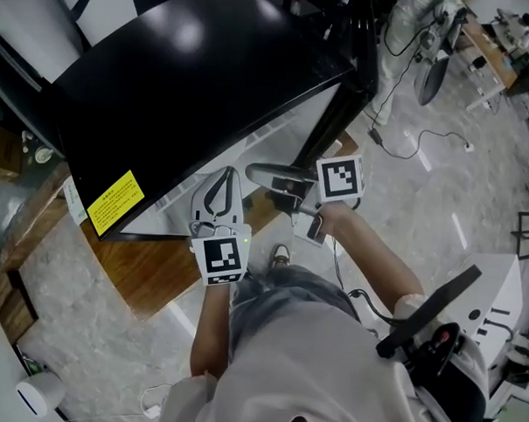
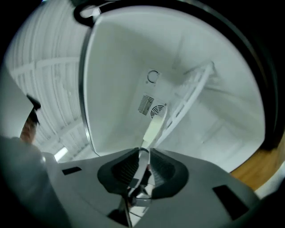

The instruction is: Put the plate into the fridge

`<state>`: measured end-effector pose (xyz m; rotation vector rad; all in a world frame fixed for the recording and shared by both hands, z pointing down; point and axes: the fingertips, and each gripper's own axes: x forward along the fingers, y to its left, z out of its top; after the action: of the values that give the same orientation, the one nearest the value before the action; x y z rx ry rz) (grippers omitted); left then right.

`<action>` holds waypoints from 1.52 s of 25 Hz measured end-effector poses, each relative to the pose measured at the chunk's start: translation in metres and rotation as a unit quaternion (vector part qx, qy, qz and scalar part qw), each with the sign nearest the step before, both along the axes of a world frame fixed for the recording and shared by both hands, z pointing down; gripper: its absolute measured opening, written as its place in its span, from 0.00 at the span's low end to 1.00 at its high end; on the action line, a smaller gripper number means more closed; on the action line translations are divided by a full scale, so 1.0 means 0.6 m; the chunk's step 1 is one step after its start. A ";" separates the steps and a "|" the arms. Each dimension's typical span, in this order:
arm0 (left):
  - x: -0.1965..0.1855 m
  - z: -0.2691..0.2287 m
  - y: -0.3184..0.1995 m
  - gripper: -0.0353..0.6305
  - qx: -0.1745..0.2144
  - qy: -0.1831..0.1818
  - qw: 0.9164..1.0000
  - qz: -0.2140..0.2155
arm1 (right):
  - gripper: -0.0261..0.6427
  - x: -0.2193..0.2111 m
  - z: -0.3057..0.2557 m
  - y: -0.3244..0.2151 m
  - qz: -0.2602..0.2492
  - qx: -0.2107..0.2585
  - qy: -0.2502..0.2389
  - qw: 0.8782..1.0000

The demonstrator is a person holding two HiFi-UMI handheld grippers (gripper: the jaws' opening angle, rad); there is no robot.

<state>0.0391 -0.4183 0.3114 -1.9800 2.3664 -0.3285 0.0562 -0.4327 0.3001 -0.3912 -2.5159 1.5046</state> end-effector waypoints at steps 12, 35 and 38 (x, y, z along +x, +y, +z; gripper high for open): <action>-0.011 -0.020 -0.011 0.08 0.018 0.015 0.999 -0.045 | 0.09 0.004 -0.043 -0.028 0.145 0.500 0.025 0.853; 0.129 -0.021 0.070 0.08 0.070 0.100 0.982 -0.144 | 0.07 0.183 0.010 0.036 0.149 0.543 0.015 0.826; 0.173 -0.024 0.105 0.08 0.069 0.107 0.981 -0.145 | 0.06 0.233 -0.001 0.069 0.159 0.542 0.017 0.825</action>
<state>0.1431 -0.3552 0.2971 -1.6875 2.7297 0.0440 0.1962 -0.3911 0.2995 0.2516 -2.9678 -0.0721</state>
